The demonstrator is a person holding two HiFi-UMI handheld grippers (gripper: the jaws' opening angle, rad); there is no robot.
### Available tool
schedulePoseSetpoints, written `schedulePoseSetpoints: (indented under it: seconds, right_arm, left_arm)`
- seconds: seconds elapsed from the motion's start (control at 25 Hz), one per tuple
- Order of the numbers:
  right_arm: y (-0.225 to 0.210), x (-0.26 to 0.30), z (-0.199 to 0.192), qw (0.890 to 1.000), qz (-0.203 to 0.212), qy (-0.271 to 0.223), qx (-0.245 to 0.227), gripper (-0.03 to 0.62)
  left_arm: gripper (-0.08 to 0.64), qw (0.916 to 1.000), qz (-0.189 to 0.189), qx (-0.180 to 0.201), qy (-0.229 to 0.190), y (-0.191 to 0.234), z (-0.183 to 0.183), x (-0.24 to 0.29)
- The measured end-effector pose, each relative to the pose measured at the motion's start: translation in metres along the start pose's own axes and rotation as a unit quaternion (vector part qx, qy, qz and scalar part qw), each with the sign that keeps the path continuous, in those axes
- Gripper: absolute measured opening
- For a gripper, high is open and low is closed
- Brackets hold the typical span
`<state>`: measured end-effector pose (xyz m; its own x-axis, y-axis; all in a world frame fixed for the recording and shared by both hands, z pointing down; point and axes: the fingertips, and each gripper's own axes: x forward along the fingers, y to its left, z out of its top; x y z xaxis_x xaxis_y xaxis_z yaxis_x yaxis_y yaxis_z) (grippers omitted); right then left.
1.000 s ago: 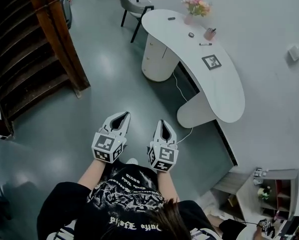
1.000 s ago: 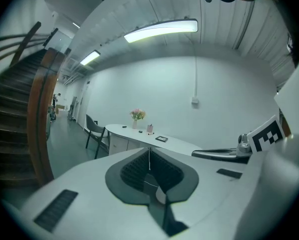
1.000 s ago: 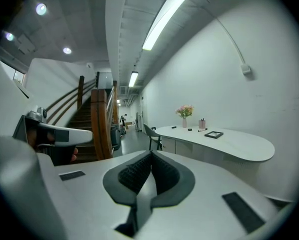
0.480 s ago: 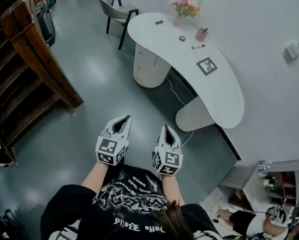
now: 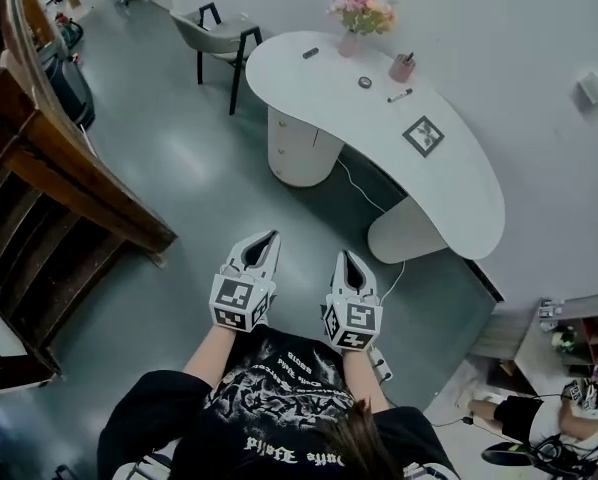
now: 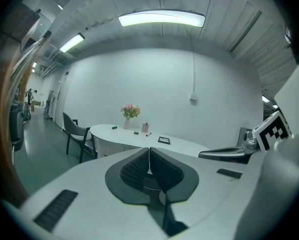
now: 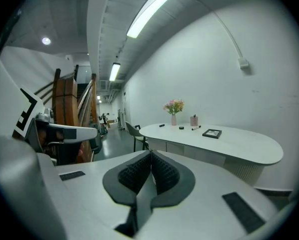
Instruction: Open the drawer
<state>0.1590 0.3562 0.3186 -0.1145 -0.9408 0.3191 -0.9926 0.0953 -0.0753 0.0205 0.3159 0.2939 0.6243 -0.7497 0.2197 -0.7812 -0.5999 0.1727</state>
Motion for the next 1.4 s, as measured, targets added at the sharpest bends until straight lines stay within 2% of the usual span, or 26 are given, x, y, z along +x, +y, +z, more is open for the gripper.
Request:
schedulePoseSetpoints:
  seconds: [0.28, 0.52, 1.0, 1.4]
  right_arm:
    - [0.025, 0.042, 0.006, 1.0, -0.019, -0.001, 0.015, 0.026]
    - [0.046, 0.07, 0.013, 0.999, -0.024, -0.001, 0.021, 0.026]
    - [0.061, 0.126, 0.02, 1.0, 0.011, 0.008, 0.007, 0.026]
    - [0.019, 0.239, 0.049, 0.998, 0.06, 0.009, 0.006, 0.026]
  left_arm:
    - [0.025, 0.9995, -0.027, 0.011, 0.011, 0.046, 0.008, 0.016]
    - [0.025, 0.9993, -0.032, 0.008, 0.016, 0.077, 0.01, 0.019]
    - [0.026, 0.9996, 0.003, -0.014, 0.024, 0.123, 0.003, 0.039]
    - [0.026, 0.9978, 0.05, -0.018, 0.04, 0.159, 0.013, 0.13]
